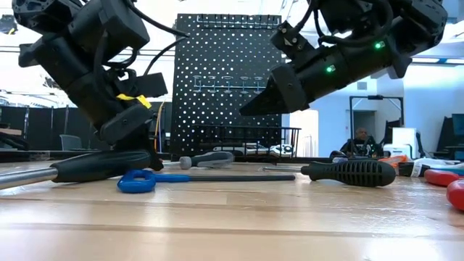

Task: Hang tools onto peg board
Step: Hang the gray screwdriver on the pegboard

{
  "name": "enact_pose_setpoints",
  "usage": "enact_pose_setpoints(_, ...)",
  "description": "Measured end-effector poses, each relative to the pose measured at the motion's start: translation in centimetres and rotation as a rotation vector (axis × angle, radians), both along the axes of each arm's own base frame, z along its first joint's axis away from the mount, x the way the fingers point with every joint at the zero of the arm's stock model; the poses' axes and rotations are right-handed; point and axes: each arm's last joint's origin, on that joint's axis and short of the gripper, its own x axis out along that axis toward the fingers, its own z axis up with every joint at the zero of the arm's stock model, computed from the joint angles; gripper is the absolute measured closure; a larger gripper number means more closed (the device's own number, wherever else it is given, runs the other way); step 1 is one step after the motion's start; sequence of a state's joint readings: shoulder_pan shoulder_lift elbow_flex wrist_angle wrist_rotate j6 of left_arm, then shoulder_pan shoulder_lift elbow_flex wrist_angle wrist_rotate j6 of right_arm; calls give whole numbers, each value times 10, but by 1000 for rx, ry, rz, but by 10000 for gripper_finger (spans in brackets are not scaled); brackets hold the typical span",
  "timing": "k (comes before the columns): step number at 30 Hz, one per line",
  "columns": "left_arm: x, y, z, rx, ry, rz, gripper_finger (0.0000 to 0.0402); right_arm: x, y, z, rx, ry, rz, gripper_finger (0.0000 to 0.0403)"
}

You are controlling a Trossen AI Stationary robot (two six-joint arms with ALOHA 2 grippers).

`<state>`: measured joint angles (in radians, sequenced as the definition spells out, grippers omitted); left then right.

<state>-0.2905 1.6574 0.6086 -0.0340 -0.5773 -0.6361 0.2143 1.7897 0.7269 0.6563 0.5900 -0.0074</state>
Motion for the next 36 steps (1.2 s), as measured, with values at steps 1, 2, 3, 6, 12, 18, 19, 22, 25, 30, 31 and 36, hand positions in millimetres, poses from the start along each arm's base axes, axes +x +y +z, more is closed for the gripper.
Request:
enact_pose_setpoints(1, -1, 0, 1, 2, 4, 0, 377, 0, 1, 0, 0, 0, 2, 337)
enact_pose_setpoints(2, -1, 1, 2, 2, 3, 1, 387, 0, 2, 0, 0, 1, 4, 337)
enact_pose_setpoints(3, -3, 1, 3, 2, -4, 10, 391, -1, 3, 0, -1, 3, 9, 337)
enact_pose_setpoints(6, -15, 5, 8, -7, -40, 47, 391, -2, 7, -1, -4, 14, 20, 337)
enact_pose_setpoints(12, -54, 12, 12, -113, -328, 51, 397, -8, 23, -1, -75, 36, 7, 337)
enact_pose_setpoints(18, -59, 15, 61, 34, -864, -112, 399, -15, 37, 2, -236, 35, -134, 337)
enact_pose_setpoints(19, -57, 16, 72, 103, -919, -133, 400, -16, 39, 3, -245, 31, -148, 337)
enact_pose_setpoints(22, -47, 23, 101, 315, -983, -154, 400, -16, 41, 5, -252, 24, -161, 337)
enact_pose_setpoints(25, -29, 36, 132, 463, -1010, -167, 401, -14, 42, 8, -250, 16, -163, 337)
enact_pose_setpoints(30, -12, 73, 185, 693, -1078, -88, 401, -14, 41, 7, -249, 18, -164, 337)
enact_pose_setpoints(31, -11, 82, 195, 722, -1112, -92, 401, -14, 42, 7, -250, 19, -161, 337)
enact_pose_setpoints(36, -9, 127, 232, 758, -1234, -74, 401, -15, 46, 7, -257, 24, -145, 337)
